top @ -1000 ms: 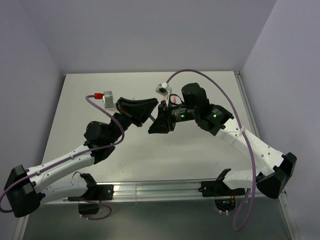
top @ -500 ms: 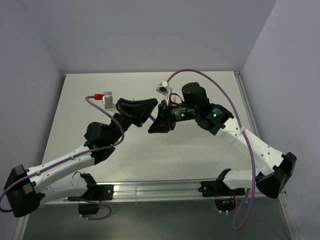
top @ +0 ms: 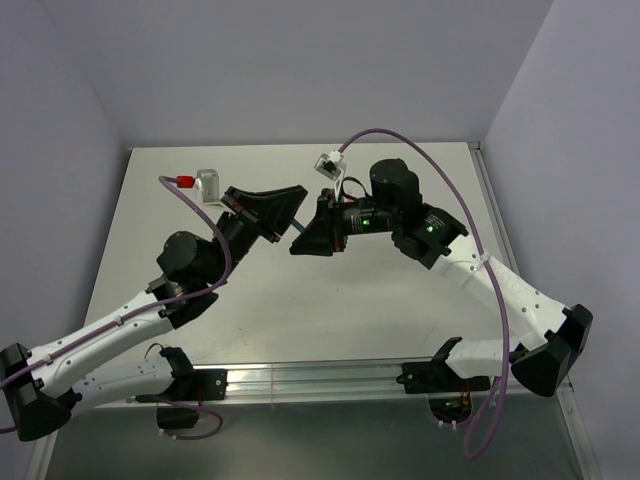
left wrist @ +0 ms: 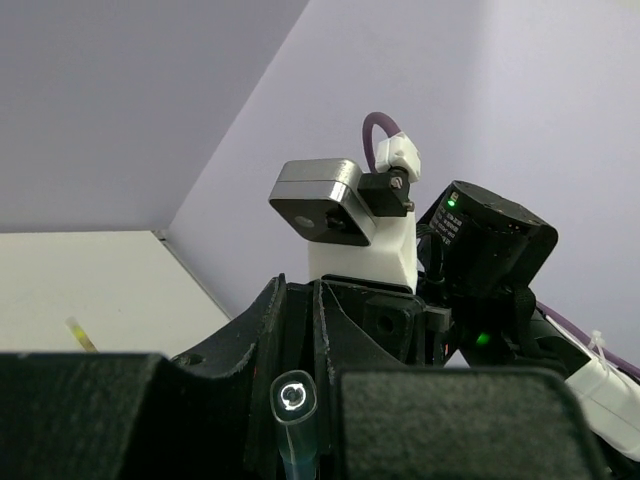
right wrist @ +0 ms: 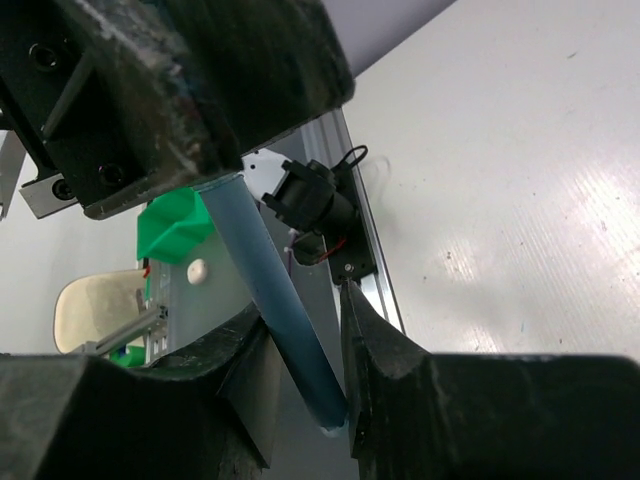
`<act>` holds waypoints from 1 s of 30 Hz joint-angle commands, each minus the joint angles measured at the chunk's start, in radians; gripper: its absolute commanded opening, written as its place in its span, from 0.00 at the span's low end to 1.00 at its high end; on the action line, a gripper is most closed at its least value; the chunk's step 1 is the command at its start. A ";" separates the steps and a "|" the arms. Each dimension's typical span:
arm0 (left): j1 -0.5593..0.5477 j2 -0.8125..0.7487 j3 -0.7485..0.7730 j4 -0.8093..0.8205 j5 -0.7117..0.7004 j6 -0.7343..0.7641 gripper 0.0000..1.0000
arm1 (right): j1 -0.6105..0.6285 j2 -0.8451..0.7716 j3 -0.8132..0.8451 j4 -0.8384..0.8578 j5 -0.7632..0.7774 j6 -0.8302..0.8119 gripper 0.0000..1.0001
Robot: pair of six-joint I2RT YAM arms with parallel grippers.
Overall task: Insert the pens into the pen caps
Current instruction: Press the pen cap onto the pen.
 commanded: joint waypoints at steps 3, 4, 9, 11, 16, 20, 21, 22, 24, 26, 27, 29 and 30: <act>-0.070 0.070 0.008 -0.340 0.186 -0.038 0.00 | -0.072 -0.007 0.062 0.400 0.118 0.061 0.10; -0.064 0.073 0.021 -0.350 0.186 -0.044 0.00 | -0.069 -0.009 0.058 0.400 0.101 0.055 0.14; -0.024 0.110 0.058 -0.365 0.160 -0.067 0.00 | -0.052 -0.024 0.030 0.389 0.021 0.019 0.25; 0.005 0.119 0.078 -0.376 0.161 -0.075 0.00 | -0.040 -0.032 0.015 0.383 -0.005 0.006 0.30; 0.060 0.145 0.135 -0.402 0.174 -0.060 0.00 | -0.015 -0.059 -0.027 0.365 -0.067 -0.039 0.39; 0.080 0.167 0.175 -0.412 0.169 -0.043 0.00 | 0.014 -0.087 -0.044 0.313 -0.044 -0.100 0.43; 0.085 0.170 0.189 -0.409 0.169 -0.040 0.00 | 0.017 -0.092 -0.047 0.302 -0.045 -0.105 0.45; 0.097 0.171 0.199 -0.412 0.166 -0.034 0.00 | 0.019 -0.093 -0.056 0.300 -0.045 -0.106 0.46; 0.106 0.180 0.228 -0.421 0.155 -0.021 0.00 | 0.020 -0.104 -0.070 0.270 -0.047 -0.119 0.49; 0.126 0.187 0.255 -0.439 0.139 -0.003 0.00 | 0.023 -0.115 -0.097 0.250 -0.022 -0.131 0.50; 0.135 0.190 0.277 -0.444 0.140 0.005 0.00 | 0.023 -0.130 -0.109 0.244 0.013 -0.134 0.52; 0.163 0.193 0.302 -0.458 0.141 0.028 0.00 | 0.023 -0.145 -0.146 0.213 0.045 -0.143 0.54; 0.171 0.196 0.325 -0.465 0.151 0.037 0.00 | 0.023 -0.156 -0.159 0.205 0.059 -0.146 0.56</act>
